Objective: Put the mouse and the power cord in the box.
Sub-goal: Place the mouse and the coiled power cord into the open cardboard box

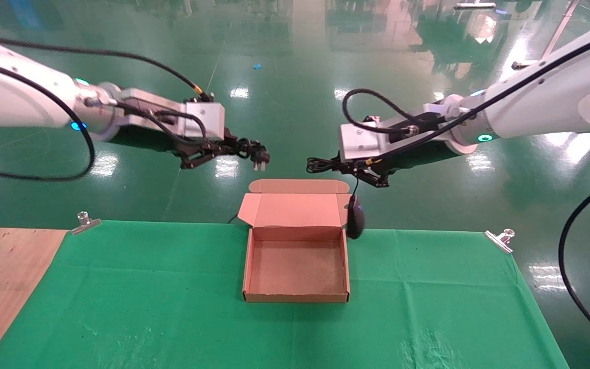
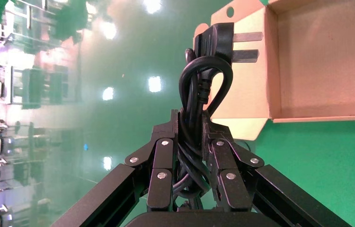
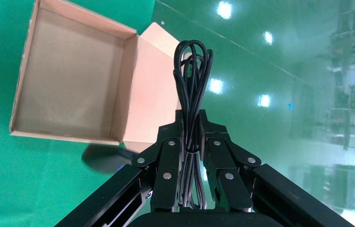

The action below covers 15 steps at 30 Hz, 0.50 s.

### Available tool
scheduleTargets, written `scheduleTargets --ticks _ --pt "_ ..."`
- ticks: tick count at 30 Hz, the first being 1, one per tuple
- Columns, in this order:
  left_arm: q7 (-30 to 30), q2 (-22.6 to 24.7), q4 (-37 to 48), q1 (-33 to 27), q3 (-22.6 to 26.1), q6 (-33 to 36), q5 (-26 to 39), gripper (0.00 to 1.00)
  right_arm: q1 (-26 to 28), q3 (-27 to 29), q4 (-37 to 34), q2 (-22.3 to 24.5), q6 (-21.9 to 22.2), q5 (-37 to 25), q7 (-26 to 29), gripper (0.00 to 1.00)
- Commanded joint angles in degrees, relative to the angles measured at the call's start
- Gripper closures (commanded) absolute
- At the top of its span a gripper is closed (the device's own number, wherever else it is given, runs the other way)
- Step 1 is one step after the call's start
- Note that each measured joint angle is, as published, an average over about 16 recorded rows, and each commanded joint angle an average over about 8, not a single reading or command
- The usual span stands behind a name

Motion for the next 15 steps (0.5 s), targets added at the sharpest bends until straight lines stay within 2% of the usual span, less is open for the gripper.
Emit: scheduleTargets --ticks 1,7,11,15 --pt "-0.1 0.6 0.6 0.3 -0.3 -1.1 -0.4 1.0 0.5 0.3 -2.4 -0.4 0.4 0.5 -1.4 1.0" --pt "3.8 2.5 -0.2 5.2 -0.7 -5.0 -1.1 1.0 1.8 1.3 -6.5 1.0 -0.8 2.0 -4.8 1.0" --pt "5.2 3.7 -3.0 12.0 -1.5 -15.1 -2.7 1.0 2.0 1.8 -8.5 2.9 -2.4 2.8 -6.5 1.0" --pt "4.7 4.3 -9.7 20.4 -1.6 -25.4 -5.2 1.0 1.9 2.0 -10.1 5.0 -4.1 3.1 -7.7 1.0"
